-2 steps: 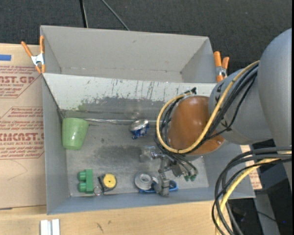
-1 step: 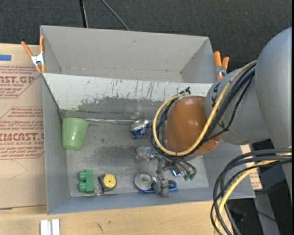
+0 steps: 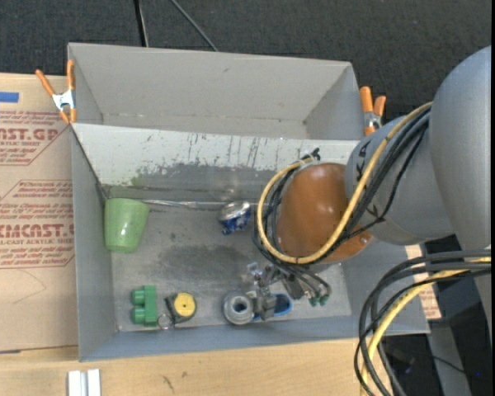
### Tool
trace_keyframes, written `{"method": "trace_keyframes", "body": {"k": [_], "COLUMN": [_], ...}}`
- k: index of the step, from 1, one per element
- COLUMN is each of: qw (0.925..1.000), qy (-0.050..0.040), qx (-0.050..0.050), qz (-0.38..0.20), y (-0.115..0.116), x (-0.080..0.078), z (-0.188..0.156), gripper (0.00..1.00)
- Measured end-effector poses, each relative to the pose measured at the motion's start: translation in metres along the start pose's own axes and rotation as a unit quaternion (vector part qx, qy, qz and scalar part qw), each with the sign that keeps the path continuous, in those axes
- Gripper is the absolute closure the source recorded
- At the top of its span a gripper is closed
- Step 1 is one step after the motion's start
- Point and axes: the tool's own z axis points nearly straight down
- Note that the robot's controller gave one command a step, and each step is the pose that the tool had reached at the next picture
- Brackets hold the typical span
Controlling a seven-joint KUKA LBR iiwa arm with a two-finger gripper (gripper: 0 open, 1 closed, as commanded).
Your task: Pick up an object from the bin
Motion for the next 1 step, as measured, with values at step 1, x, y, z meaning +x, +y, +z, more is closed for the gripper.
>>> {"method": "trace_keyframes", "body": {"k": [1], "qw": [1.0], "qy": [-0.0019], "qx": [0.001], "qz": [0.0], "y": [0.0003], "x": [-0.001], "z": [-0.0468], "gripper": [1.0]}}
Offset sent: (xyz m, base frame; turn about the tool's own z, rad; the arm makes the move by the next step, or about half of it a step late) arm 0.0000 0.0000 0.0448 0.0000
